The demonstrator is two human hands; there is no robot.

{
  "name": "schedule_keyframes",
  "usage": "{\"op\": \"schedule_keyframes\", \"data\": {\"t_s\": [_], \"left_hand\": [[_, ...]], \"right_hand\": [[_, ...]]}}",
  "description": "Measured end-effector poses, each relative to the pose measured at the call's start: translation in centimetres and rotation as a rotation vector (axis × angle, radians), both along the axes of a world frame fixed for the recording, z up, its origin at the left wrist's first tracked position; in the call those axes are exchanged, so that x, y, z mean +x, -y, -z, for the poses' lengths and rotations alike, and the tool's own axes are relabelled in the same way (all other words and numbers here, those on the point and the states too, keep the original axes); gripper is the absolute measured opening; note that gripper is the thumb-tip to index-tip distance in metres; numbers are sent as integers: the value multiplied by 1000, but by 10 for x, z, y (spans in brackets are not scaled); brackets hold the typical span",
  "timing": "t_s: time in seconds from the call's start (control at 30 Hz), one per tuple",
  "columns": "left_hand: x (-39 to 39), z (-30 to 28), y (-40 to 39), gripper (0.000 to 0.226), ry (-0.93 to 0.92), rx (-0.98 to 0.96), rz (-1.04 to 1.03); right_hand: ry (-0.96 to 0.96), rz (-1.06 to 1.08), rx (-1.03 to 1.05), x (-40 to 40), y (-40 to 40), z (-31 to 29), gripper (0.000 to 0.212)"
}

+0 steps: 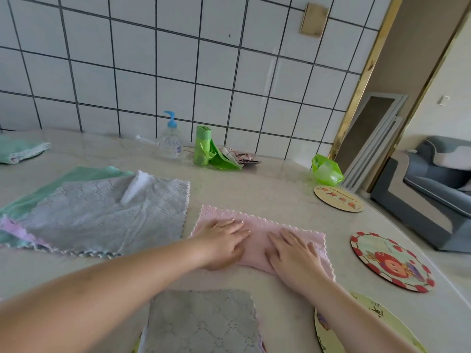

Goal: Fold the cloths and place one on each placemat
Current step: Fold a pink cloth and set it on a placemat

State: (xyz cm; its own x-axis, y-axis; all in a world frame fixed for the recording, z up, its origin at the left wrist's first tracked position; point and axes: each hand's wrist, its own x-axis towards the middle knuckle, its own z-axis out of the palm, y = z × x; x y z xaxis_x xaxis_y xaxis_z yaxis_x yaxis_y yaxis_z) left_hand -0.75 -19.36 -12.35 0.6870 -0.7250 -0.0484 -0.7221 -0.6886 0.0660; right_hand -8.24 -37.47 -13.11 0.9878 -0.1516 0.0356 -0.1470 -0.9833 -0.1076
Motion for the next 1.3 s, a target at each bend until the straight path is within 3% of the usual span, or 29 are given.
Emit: {"op": "schedule_keyframes", "data": {"t_s": [0.23,0.37,0.43,0.57,0.73,1.0,1.13,1.2,1.3], "left_hand": [[17,-1,-45,55,-42,85,35],[4,-16,-41,45,-64,-180,116],[-9,-25,-31,38,-61,-256,202],[-24,-28,-10,30,16,-200,279],[-29,-26,-1,30,121,-110,261],[-29,-15,0,26,263,-36,310],[-27,-26,-10,22,310,-67,329],[-23,-35,-27,23,321,-138,259],[-16,-45,-60,18,162,-381,-6]], "right_hand": [[-113,130,-76,-26,55,-6,59],[1,87,-121,-11,55,-13,47],[89,18,-10,8,47,-15,37],[127,-18,276,49,22,-19,25],[54,80,262,80,14,-22,19],[9,19,113,89,16,-24,22],[121,31,266,79,12,-40,9],[195,17,341,73,8,-54,11],[275,-27,453,64,-5,-81,14]]}}
